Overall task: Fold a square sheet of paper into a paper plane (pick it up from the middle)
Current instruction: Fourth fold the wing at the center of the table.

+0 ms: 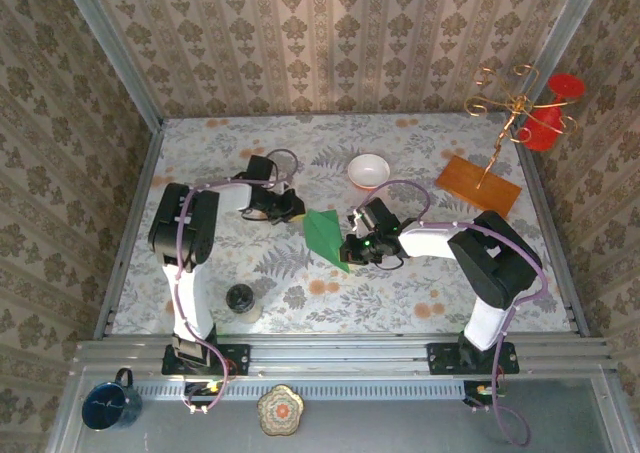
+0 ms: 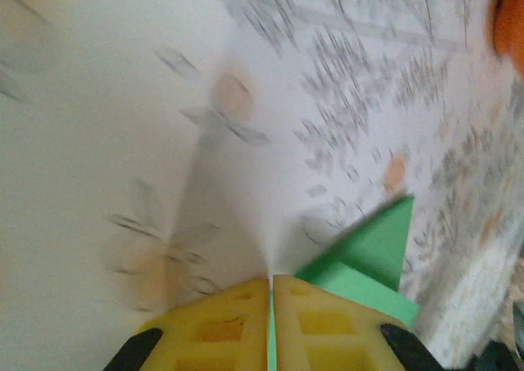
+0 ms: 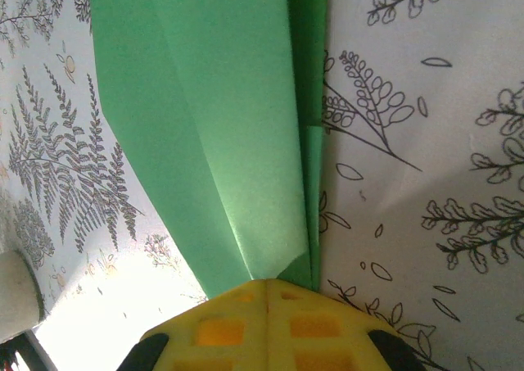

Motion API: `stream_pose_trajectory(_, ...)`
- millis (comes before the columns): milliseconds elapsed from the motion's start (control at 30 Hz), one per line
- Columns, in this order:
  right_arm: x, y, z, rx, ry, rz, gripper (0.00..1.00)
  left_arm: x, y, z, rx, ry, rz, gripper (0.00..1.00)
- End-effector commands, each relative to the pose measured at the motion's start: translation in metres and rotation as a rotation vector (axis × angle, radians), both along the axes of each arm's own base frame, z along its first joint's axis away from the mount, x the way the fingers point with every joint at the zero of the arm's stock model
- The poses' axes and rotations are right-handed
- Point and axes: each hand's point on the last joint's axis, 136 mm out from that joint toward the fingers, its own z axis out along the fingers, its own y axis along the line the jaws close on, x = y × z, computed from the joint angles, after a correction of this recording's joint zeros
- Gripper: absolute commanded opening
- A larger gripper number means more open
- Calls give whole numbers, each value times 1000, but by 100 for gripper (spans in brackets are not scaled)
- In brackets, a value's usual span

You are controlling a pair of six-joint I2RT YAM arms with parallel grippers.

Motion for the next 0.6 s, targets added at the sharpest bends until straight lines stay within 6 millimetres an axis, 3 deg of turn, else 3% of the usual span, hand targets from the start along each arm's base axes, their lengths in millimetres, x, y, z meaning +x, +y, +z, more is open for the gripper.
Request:
stream_pose_trajectory(0,-58,-69,-62,-299,231,-36,7,24,32,9,114,-75,51,13)
stream_pose_trajectory(100,-56,-67,-60,-288,225,-32,7,25,23,41,74,-130,38,13)
stream_pose_trajectory(233,-54,-65,-57,-280,216,-28,8,0,-8,63,14,-153,-33,13)
stream_pose_trajectory(433,-55,-65,-58,-279,219,-24,8,-47,-62,52,-20,-110,-145,13)
stream_pose_trajectory(567,-56,-65,-59,-280,222,-23,8,-58,-77,34,-10,-72,-178,13)
